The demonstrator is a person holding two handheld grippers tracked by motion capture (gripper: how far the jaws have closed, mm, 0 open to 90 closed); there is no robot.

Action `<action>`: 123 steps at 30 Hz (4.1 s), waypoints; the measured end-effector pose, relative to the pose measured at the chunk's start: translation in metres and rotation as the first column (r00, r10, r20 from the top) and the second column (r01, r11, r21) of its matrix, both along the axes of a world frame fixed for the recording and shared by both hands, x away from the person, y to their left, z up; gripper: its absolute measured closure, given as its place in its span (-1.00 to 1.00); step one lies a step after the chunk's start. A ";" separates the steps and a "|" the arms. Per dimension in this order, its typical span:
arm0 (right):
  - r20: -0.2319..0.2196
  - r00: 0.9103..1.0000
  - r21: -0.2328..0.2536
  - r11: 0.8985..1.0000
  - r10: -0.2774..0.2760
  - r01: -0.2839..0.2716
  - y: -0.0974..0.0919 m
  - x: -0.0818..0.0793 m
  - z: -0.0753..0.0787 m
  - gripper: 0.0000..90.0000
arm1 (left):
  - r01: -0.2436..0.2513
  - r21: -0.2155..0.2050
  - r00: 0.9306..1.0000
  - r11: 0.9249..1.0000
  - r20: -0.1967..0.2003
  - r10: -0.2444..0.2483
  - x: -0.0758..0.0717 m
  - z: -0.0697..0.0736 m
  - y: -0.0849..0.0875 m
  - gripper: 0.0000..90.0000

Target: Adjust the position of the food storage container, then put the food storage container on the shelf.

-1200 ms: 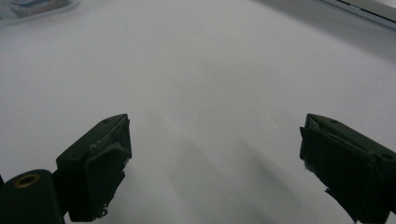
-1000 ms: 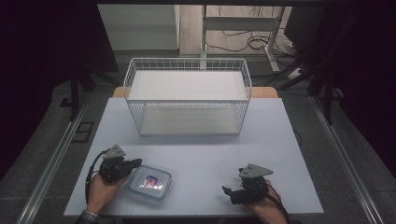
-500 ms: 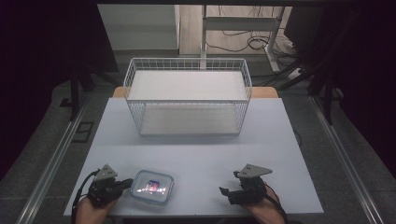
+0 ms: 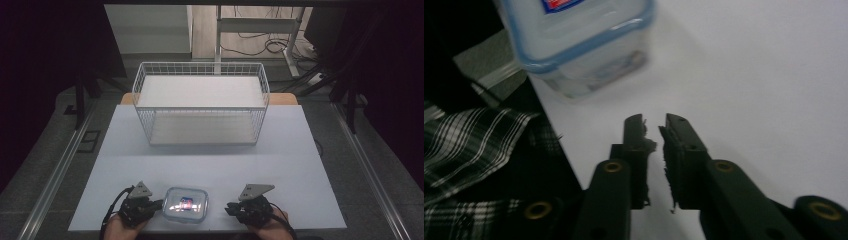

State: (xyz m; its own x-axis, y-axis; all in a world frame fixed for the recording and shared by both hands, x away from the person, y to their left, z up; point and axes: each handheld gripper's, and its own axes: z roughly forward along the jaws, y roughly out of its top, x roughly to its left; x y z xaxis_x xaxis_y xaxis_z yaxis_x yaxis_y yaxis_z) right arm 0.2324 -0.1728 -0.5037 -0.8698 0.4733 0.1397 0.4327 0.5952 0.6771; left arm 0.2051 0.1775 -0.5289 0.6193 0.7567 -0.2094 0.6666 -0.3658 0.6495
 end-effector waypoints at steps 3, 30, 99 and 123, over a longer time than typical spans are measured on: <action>-0.030 0.999 -0.027 0.999 0.038 -0.039 0.007 -0.004 -0.004 0.93 | 0.029 -0.008 1.000 1.000 -0.001 -0.029 0.001 0.001 -0.011 1.00; -0.022 1.000 -0.025 1.000 -0.020 0.019 0.005 0.025 -0.007 0.98 | 0.111 -0.018 0.994 0.994 0.028 -0.110 0.017 0.001 -0.041 0.98; -0.228 0.970 0.109 0.988 -0.085 0.113 0.024 0.054 -0.005 -0.56 | 0.166 -0.265 0.972 0.950 -0.118 -0.203 0.058 0.002 -0.043 -0.61; -0.370 0.928 0.268 0.952 -0.038 0.146 -0.008 0.050 -0.006 0.28 | 0.141 -0.499 0.961 0.855 -0.138 -0.239 0.052 -0.010 -0.007 0.30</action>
State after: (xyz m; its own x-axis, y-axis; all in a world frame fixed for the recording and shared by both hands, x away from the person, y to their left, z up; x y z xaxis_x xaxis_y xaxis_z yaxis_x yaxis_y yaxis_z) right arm 0.2823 -0.1811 -0.5095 -0.6901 0.4416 0.5733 0.7205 0.3449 0.6016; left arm 0.2566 0.1704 -0.5385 0.6522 0.4027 -0.6422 0.7434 -0.1740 0.6458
